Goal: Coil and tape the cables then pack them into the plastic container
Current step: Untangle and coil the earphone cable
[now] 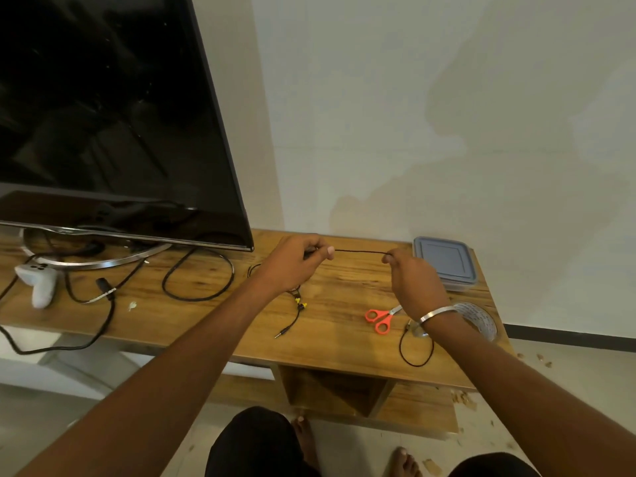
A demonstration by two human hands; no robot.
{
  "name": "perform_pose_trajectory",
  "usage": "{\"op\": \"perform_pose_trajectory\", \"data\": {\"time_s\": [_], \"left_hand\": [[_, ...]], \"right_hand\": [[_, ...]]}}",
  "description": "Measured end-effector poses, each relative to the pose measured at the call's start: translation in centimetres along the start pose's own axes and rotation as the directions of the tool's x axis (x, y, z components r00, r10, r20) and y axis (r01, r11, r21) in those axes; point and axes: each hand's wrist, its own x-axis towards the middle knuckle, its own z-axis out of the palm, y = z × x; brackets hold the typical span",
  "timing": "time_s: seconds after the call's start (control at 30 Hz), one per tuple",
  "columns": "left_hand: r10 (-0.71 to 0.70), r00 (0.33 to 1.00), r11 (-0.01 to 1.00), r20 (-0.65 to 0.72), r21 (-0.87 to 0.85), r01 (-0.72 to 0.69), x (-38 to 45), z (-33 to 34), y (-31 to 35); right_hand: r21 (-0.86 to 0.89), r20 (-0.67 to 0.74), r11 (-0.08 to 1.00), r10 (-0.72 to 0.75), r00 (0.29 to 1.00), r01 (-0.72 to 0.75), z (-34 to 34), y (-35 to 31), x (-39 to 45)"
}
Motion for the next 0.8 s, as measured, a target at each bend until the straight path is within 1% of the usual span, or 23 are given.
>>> {"op": "perform_pose_trajectory", "data": {"time_s": [0.1, 0.23, 0.33, 0.43, 0.5, 0.6, 0.8], "left_hand": [[0.004, 1.0, 1.0, -0.001, 0.008, -0.004, -0.1, -0.3, 0.1], [0.032, 0.999, 0.999, 0.008, -0.002, -0.032, 0.0, 0.0, 0.7], [0.054, 0.998, 0.999, 0.038, -0.007, -0.054, 0.0, 0.6, 1.3], [0.09, 0.994, 0.996, 0.058, -0.005, -0.09, 0.3, 1.3, 1.6], [0.09, 0.994, 0.996, 0.055, -0.01, -0.09, 0.4, 1.4, 1.5], [0.07, 0.996, 0.998, 0.064, 0.001, -0.07, 0.2, 0.8, 1.9], [0.054, 0.994, 0.999, 0.099, 0.004, -0.055, -0.1, 0.3, 2.0]], "right_hand": [[0.001, 0.033, 1.0, 0.027, 0.999, -0.027, 0.2, 1.0, -0.4], [0.081, 0.115, 0.997, -0.026, 0.993, 0.017, 0.8, 0.0, -0.8], [0.13, 0.109, 0.983, -0.144, 0.984, 0.129, 0.9, -1.8, -0.7], [0.167, 0.112, 0.955, -0.264, 0.958, 0.244, 0.5, -4.1, -0.4], [0.145, 0.092, 0.954, -0.277, 0.957, 0.262, 0.4, -4.9, 0.0], [0.016, 0.03, 0.954, -0.299, 0.954, 0.298, 0.5, -4.3, 0.5], [-0.039, -0.024, 0.969, -0.244, 0.969, 0.243, 0.2, -2.7, 0.1]]}}
